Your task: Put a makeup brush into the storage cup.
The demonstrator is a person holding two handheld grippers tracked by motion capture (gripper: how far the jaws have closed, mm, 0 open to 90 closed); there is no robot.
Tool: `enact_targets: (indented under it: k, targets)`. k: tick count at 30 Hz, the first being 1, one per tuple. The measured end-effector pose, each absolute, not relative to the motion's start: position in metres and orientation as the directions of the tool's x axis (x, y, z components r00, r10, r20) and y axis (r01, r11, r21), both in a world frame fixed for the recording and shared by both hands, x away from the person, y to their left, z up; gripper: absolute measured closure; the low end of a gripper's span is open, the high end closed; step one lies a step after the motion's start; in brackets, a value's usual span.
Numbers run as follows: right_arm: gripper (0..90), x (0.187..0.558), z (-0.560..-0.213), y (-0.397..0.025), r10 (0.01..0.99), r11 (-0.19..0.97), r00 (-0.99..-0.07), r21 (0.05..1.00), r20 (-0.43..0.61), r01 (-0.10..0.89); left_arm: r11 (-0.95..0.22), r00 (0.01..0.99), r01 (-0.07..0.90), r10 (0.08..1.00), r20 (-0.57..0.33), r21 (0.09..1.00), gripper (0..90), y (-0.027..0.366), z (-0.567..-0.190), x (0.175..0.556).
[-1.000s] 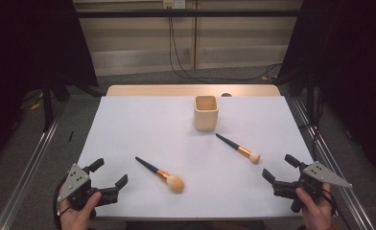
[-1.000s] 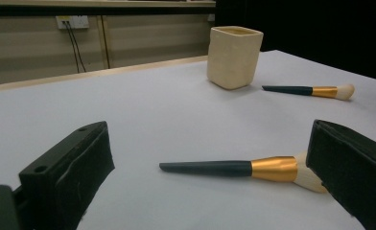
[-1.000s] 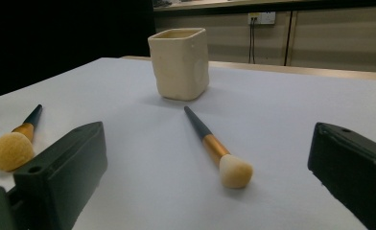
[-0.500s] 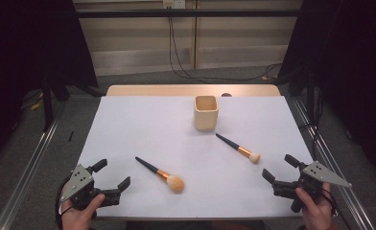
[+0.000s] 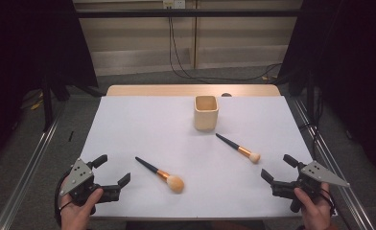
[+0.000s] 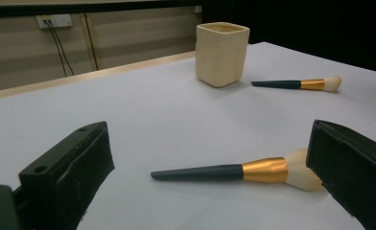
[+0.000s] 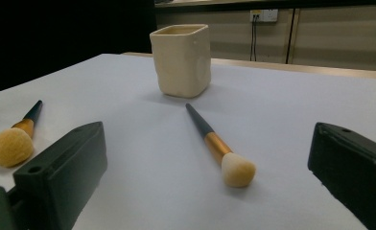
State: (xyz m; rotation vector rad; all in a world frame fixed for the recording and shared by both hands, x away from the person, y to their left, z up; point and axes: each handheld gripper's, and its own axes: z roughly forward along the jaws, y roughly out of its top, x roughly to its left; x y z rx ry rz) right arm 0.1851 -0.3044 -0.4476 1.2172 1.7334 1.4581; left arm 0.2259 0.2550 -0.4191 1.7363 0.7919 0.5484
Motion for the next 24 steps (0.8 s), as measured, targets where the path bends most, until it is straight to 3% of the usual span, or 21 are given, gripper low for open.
enact_targets:
  k: [24]
  targets:
    - [0.0, 0.186, -0.448, -0.303, 0.891, -0.002, -0.436, 0.959, 0.131, 0.284, -0.206, 0.724, 0.218, 0.69, -0.016, 0.954, 2.0, 0.214, -0.409, 0.248]
